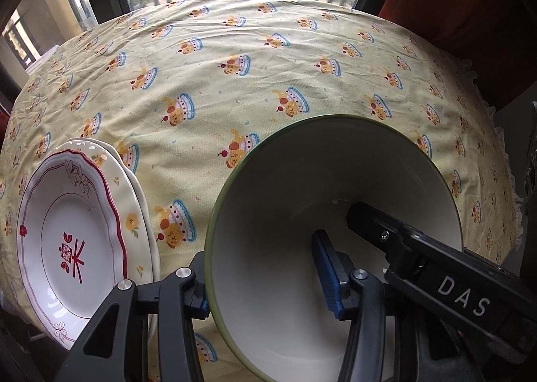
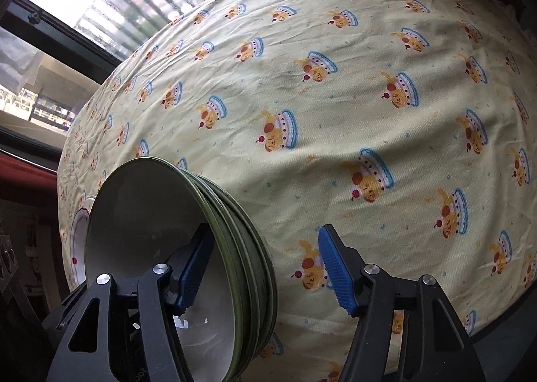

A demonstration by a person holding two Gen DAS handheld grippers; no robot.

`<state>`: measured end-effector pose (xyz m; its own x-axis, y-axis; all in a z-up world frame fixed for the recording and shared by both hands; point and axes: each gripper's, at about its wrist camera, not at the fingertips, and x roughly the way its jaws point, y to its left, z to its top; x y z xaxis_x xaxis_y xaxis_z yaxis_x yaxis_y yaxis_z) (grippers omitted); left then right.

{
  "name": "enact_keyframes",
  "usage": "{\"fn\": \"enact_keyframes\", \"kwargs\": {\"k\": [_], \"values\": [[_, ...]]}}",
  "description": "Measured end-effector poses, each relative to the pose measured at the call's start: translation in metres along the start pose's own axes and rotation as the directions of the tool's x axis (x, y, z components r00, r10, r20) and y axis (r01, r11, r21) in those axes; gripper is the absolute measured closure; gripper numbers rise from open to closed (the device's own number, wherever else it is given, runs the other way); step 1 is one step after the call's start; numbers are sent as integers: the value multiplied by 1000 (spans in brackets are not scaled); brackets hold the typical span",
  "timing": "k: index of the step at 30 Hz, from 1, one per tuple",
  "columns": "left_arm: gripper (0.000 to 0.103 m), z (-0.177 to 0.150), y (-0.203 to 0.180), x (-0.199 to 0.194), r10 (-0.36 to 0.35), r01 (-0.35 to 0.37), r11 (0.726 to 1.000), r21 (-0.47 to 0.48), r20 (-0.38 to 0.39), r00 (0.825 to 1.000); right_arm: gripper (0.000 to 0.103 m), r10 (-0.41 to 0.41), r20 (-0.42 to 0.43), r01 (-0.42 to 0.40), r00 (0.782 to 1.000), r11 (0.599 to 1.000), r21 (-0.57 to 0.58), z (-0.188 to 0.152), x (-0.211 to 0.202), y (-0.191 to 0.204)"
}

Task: Organize plates and bowls
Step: 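Grasp the stacked green-rimmed bowls by the rim with both grippers, then lift the bowl stack and carry it over the plate stack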

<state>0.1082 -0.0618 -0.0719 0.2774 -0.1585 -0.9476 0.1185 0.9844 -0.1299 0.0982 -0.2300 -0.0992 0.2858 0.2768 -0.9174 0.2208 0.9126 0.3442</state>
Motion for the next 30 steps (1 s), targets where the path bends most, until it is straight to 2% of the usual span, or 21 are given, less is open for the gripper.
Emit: {"fn": "enact_keyframes", "kwargs": {"k": [2,8,10,13,17,24,30], "values": [[52,0,-2,0,5,-5,1000,10,3,1000,42,35,-17,-34,999,999,34,-2,2,-5],[53,0,2,1,-25,24,999,26,14,1000,54,50,-18,-50,999,999,16,-2,0,0],[53,-1,0,0,-23,21,998,57,27,999,64,47,-14,-47,999,999,-1,-3,-2,5],[53,-3,1,-1,-33,30,997,68,43,999,65,4,-4,-4,1000,999,-51,-4,-3,14],[55,-2,0,-2,-37,34,997,65,45,998,65,-8,-19,7,1000,998,-63,-2,-3,15],[56,-5,0,-2,-57,56,998,21,6,998,64,-37,-54,32,998,995,-97,0,-7,17],[56,-6,-12,-17,-34,33,999,25,38,999,64,-9,-62,3,998,996,-93,2,-18,7]]}}
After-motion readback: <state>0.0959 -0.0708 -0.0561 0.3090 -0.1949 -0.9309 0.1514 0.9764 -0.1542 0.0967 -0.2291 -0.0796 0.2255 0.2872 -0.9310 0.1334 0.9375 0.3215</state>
